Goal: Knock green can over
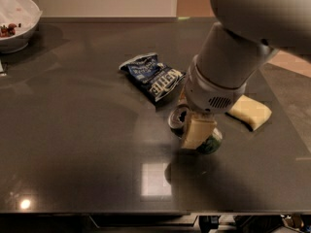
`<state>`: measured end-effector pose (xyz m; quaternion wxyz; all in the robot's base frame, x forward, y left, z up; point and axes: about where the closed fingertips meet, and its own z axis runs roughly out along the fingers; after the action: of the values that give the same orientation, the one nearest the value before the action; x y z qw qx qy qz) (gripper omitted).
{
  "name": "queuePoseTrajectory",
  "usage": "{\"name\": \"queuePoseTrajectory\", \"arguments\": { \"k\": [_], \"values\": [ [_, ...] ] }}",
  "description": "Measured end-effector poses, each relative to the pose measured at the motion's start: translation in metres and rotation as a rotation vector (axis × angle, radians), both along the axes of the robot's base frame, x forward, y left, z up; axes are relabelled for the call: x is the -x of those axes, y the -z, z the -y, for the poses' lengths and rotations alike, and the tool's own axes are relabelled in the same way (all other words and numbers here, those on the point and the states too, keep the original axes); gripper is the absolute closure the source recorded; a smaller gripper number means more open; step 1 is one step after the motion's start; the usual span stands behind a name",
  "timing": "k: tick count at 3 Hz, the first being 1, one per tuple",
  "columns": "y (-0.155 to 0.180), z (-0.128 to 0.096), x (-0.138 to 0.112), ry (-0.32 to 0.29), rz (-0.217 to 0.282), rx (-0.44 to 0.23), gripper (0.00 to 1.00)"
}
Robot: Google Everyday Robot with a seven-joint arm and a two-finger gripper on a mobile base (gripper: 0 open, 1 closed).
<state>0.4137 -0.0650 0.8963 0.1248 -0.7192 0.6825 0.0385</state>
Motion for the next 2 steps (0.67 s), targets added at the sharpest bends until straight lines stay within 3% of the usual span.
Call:
{"name": "queuePoseTrajectory", "arguments": {
  "k": [1,2],
  "values": [
    [0.016,-0.006,-0.004,-0.018,-0.019,0.103,0.82],
    [0.031,-0.010,-0.009,-0.028,-0.044,0.168,0.58]
  ]
}}
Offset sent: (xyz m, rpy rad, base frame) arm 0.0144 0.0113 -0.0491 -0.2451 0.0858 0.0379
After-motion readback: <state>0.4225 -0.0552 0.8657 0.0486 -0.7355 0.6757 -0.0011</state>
